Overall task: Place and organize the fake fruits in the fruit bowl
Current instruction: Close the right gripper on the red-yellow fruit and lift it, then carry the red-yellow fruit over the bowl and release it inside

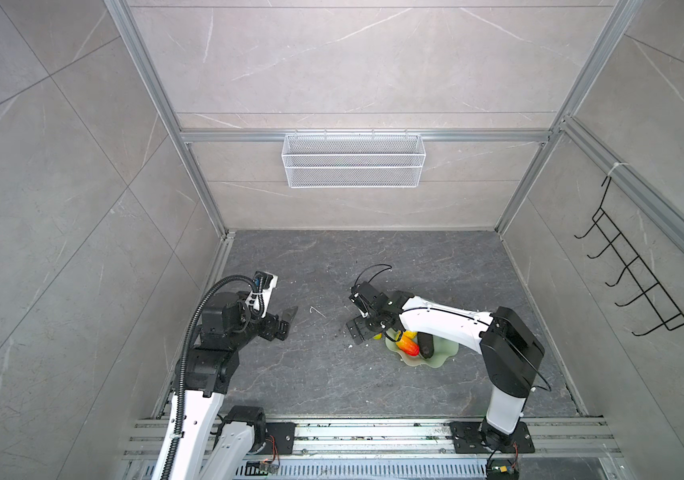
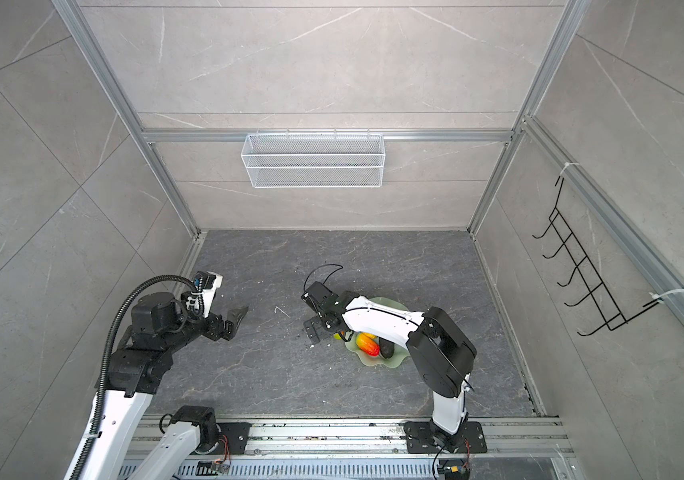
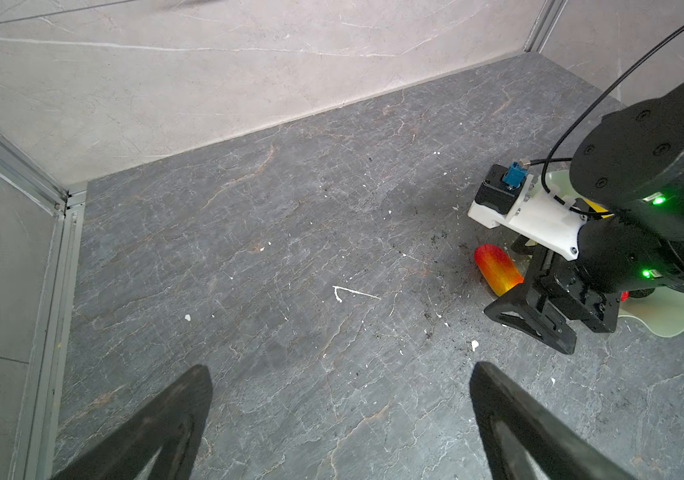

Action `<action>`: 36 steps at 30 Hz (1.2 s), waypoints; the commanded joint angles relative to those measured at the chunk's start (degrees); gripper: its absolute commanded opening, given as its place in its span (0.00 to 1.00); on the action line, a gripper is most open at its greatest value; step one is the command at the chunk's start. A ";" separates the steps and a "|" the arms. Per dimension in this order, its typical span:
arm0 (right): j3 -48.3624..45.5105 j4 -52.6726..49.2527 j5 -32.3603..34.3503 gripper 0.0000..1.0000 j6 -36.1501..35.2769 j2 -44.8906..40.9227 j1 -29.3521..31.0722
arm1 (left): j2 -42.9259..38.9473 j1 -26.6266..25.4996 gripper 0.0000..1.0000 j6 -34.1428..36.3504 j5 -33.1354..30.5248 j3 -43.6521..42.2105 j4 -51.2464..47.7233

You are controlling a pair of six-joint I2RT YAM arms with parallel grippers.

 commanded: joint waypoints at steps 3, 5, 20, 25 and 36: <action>-1.46 -2.48 1.64 1.00 0.82 1.07 -1.00 | -0.50 0.24 1.00 -0.02 0.68 1.88 0.75; -2.64 -1.20 1.75 1.00 1.13 1.04 -1.71 | -0.48 0.22 1.00 0.01 0.56 1.88 0.74; -2.09 2.99 -1.35 0.99 1.58 4.81 -2.56 | -0.16 0.22 1.00 0.00 0.59 1.88 0.73; -0.68 4.37 -2.03 0.85 1.67 6.63 -2.62 | -0.14 0.24 1.00 -0.09 0.38 1.85 0.74; -1.31 2.67 -1.75 0.44 -0.93 -0.47 -2.64 | -0.07 0.23 1.00 0.06 0.18 1.80 0.68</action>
